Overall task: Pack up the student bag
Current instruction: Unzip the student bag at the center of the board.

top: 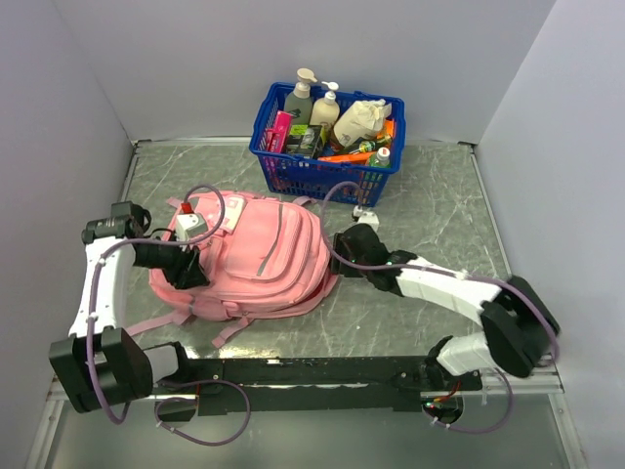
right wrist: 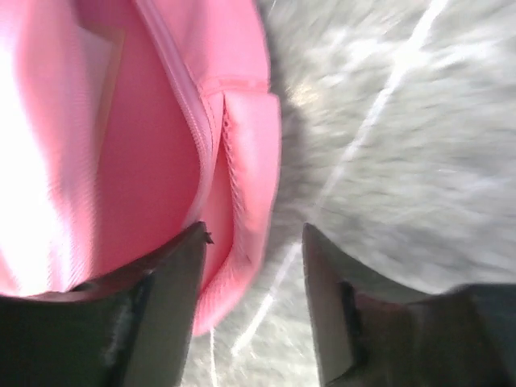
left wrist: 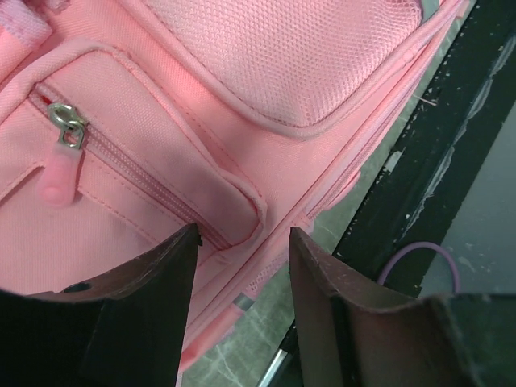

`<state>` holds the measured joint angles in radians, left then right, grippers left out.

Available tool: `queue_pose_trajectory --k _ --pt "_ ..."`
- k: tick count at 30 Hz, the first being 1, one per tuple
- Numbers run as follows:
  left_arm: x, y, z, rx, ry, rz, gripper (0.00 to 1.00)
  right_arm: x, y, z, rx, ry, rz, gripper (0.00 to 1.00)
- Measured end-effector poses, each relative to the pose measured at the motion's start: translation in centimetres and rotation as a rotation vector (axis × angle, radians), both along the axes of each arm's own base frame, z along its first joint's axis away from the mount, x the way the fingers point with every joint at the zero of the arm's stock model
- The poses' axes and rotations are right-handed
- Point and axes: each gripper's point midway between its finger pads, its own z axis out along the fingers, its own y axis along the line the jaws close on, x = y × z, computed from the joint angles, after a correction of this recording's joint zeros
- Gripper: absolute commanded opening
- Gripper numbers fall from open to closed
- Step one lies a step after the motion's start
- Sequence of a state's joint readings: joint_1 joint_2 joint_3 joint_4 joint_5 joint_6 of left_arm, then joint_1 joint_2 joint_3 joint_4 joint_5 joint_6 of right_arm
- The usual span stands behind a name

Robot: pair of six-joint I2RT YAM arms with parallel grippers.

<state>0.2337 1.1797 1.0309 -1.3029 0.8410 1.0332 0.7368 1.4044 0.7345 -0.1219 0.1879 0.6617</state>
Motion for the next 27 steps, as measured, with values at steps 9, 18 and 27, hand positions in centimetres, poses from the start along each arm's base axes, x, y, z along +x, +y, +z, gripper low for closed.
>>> queue_pose_trajectory --k 9,18,27 --pt "0.2 -1.0 0.2 -0.010 0.001 -0.032 0.55 -6.7 2.5 9.1 -0.023 -0.293 0.250 1.00" --pt "3.3 -1.6 2.2 -0.052 -0.060 0.076 0.52 -13.6 2.9 4.6 0.061 -0.127 0.449 1.00" --pt "4.0 -1.8 4.9 -0.063 -0.166 0.128 0.54 -13.4 5.9 6.2 -0.078 -0.133 0.338 0.72"
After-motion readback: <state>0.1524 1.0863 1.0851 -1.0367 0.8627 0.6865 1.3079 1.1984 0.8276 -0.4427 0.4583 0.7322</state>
